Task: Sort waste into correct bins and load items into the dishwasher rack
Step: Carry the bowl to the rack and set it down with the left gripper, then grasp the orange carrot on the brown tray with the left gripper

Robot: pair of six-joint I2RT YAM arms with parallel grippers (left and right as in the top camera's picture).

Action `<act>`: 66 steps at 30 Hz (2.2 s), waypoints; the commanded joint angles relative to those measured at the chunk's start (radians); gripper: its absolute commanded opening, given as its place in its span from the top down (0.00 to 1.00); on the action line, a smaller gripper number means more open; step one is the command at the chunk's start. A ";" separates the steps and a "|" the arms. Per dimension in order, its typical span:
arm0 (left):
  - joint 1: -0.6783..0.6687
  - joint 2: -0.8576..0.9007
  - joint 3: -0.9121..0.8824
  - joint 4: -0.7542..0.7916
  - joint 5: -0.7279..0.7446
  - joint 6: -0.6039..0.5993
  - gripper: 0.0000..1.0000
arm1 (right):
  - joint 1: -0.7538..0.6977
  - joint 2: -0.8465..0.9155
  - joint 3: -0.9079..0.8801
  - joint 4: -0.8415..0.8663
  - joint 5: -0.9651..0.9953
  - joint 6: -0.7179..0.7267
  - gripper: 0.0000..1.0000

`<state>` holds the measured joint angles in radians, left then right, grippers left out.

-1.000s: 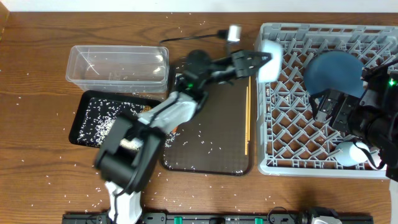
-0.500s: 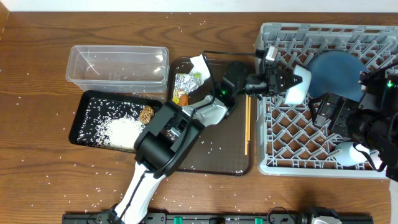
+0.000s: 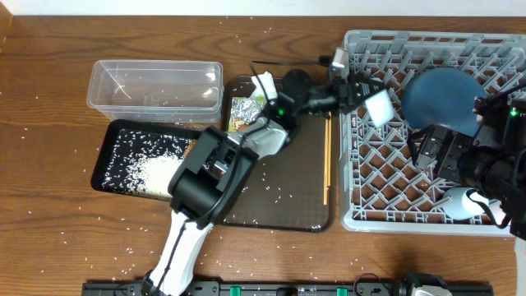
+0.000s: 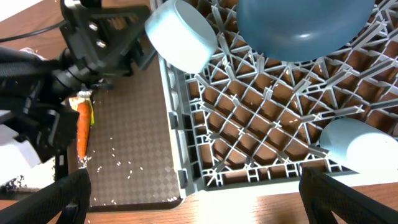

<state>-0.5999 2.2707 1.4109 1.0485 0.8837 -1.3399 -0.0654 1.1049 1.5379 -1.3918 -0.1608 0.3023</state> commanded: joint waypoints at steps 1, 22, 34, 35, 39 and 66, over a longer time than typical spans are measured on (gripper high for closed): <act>0.035 0.006 0.026 -0.026 0.050 0.004 0.27 | -0.014 -0.005 0.011 -0.002 0.003 -0.020 0.01; 0.306 -0.070 0.022 -0.127 0.365 0.151 0.02 | -0.014 -0.006 0.011 -0.019 0.003 -0.019 0.01; 0.536 -0.361 0.022 -0.127 0.425 0.203 0.02 | -0.014 -0.005 0.011 -0.009 0.002 -0.019 0.01; 0.550 -0.381 0.022 -0.128 0.414 0.203 0.02 | -0.014 -0.005 0.011 -0.007 0.003 -0.019 0.01; 0.611 -0.480 0.022 -0.218 0.329 0.211 0.02 | -0.014 -0.005 0.011 -0.003 0.002 -0.019 0.01; 0.153 -0.576 -0.101 -1.904 -0.904 1.304 0.02 | -0.014 -0.001 0.011 0.025 0.003 -0.026 0.01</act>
<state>-0.4522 1.6478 1.3167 -0.8619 0.1001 -0.0662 -0.0654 1.1053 1.5391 -1.3621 -0.1604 0.2989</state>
